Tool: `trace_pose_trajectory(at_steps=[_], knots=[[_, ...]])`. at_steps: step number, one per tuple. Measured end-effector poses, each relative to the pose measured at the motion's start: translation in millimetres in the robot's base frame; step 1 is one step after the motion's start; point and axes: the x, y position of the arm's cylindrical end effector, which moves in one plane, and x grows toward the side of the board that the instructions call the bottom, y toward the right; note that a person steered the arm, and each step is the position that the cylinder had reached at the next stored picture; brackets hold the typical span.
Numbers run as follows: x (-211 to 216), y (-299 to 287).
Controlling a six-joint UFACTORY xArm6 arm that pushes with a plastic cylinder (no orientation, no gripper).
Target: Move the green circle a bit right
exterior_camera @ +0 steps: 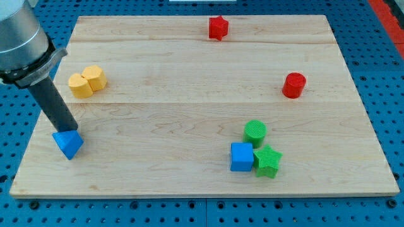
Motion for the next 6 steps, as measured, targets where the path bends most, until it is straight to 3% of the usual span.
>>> trace_pose_trajectory(at_steps=[1, 2, 5, 6], knots=[[5, 0], [-16, 19], [-22, 222], [6, 265]])
